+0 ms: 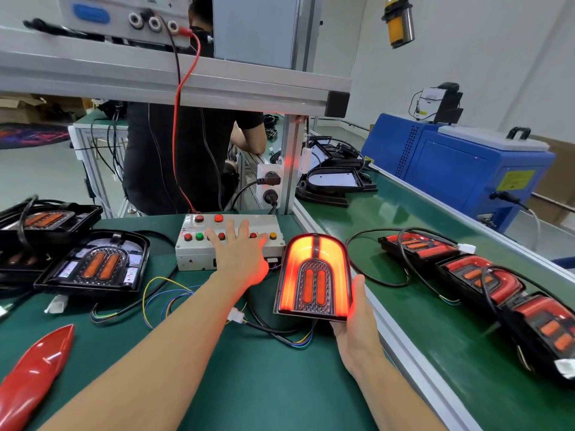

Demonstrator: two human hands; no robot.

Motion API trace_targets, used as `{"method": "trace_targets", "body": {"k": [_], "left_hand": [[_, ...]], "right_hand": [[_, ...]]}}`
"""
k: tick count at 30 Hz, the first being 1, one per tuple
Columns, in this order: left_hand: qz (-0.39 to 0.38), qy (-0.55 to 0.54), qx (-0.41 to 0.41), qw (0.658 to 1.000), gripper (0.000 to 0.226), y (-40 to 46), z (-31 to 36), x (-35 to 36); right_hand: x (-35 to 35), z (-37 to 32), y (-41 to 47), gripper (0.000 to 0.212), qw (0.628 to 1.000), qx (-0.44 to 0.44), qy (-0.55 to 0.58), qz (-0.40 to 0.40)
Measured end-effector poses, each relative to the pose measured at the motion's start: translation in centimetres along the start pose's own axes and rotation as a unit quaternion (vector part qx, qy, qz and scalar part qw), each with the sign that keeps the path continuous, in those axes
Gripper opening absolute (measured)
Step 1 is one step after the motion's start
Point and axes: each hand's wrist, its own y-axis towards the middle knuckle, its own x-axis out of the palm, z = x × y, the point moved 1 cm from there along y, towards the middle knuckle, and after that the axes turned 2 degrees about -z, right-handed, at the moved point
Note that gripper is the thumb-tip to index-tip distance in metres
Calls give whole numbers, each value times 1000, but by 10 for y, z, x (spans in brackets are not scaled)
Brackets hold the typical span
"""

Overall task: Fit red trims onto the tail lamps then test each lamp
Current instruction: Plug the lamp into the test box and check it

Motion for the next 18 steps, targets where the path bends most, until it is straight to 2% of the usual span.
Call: {"method": "trace_targets", "body": {"k": [11, 18], "left_hand": [[-20, -5, 11, 1000, 64, 2, 0, -7], [33, -111, 57, 992, 62, -20, -29, -23]], "right_hand": [[4, -6, -5, 52, 1000, 9, 3, 8], [2, -7, -4, 48, 1000, 18, -8, 9]]}}
